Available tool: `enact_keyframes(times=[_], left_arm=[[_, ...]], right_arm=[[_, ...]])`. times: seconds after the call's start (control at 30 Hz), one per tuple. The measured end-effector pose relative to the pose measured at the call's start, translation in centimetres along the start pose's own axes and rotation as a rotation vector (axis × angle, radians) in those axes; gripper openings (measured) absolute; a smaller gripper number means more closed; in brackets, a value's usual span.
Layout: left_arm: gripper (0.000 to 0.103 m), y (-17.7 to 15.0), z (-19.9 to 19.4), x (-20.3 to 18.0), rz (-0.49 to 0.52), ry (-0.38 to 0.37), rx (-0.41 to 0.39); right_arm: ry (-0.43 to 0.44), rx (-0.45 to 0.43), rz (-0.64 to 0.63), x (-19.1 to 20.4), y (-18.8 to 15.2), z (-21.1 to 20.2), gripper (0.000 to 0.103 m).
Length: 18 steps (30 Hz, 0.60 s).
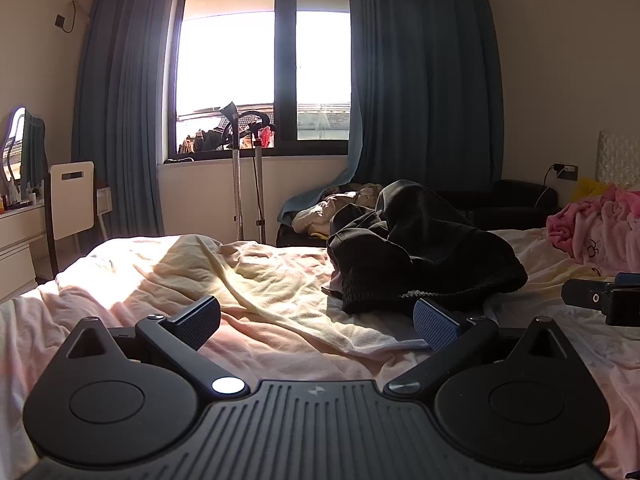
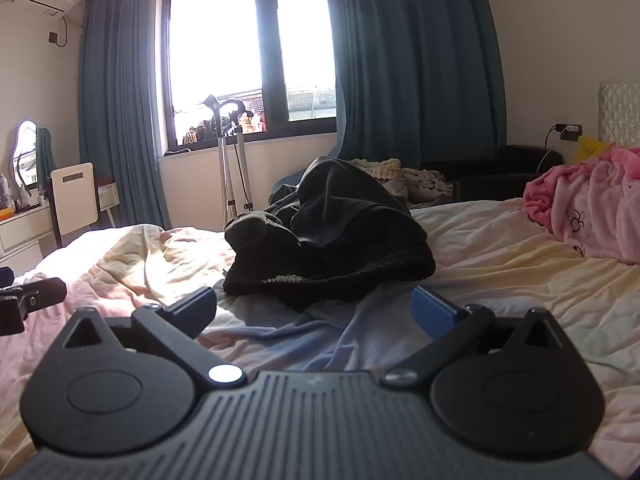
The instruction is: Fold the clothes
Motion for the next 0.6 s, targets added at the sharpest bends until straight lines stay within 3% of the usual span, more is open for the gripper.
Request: enact_keyframes(times=[0.6], left_arm=[[0.103,-1.1,0.2,-0.2,0.006,-0.010,0.000]], right_arm=[[0.004,-0.008,-0.005,0.3,-0.3,0.3,0.103]])
Point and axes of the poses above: each gripper's, at about its wrist camera, not at the fingertips, and z roughly the way its jaws point, x to its left, y to its top, the point moved 3 cm from there along z, roughly the way its jaws point, and after that the axes turned 3 degrees about z, right-handed, at the moved point
